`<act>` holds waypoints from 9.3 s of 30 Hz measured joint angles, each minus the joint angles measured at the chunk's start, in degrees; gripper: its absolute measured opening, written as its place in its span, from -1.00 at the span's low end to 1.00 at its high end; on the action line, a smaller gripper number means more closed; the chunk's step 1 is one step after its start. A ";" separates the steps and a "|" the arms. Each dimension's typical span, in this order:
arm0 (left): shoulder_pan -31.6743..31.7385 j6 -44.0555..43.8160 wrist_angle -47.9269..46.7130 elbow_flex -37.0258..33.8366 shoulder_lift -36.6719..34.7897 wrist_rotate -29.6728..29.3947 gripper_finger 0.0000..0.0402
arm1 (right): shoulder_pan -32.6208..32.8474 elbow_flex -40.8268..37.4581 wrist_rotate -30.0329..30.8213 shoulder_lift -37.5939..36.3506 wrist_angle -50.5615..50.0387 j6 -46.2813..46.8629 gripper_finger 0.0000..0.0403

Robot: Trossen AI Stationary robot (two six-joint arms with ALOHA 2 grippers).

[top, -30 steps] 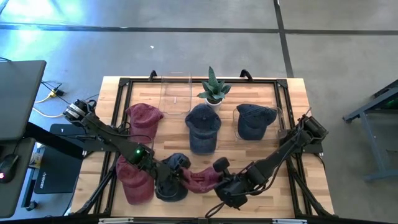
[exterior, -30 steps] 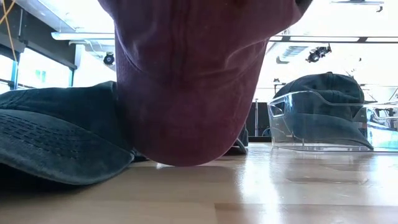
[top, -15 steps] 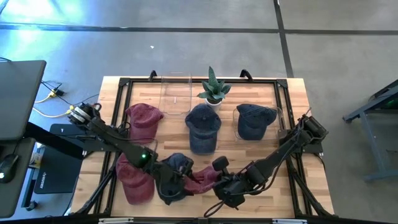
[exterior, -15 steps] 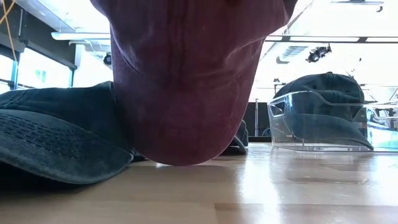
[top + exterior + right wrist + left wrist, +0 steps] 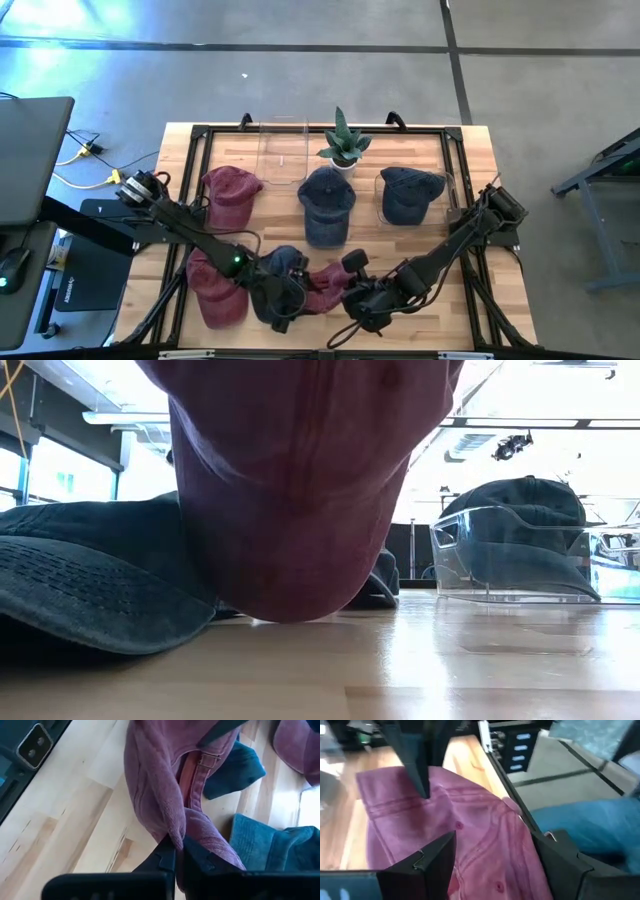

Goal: Pick & Place hat
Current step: Put the right red cap into the left transparent bin, then put the bottom blue cap into the right transparent bin

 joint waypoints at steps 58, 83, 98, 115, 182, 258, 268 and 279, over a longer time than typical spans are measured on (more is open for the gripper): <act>-1.47 4.80 -23.80 14.21 1.35 -7.65 -0.90 | 4.57 -5.92 2.35 -2.53 9.58 16.03 -0.19; 25.88 16.29 -44.75 14.12 -24.92 -14.97 -0.95 | 15.51 -23.30 26.85 -1.97 42.05 15.47 -0.29; 61.06 48.29 -44.19 13.89 -24.76 2.54 -0.95 | 11.52 -24.63 17.83 -2.19 47.50 8.82 -0.30; 74.67 59.69 -35.00 5.99 -14.20 25.48 -0.95 | 6.39 -24.59 23.17 -5.95 26.55 12.20 -0.34; 2.82 -26.20 -37.03 -17.66 -21.10 -12.11 0.04 | -6.38 -39.21 5.56 -8.09 53.22 20.90 -0.36; 7.29 28.49 12.74 -15.15 -17.38 9.57 0.04 | 1.47 -27.43 1.26 -18.19 36.45 -36.12 -0.98; 11.05 27.16 12.30 -15.19 -15.41 6.82 0.04 | 2.04 -22.63 20.22 -22.24 14.67 -33.40 -0.99; 7.60 28.74 10.14 -15.19 -15.23 6.07 0.04 | 4.15 -25.23 7.18 -14.17 16.65 -17.15 -0.99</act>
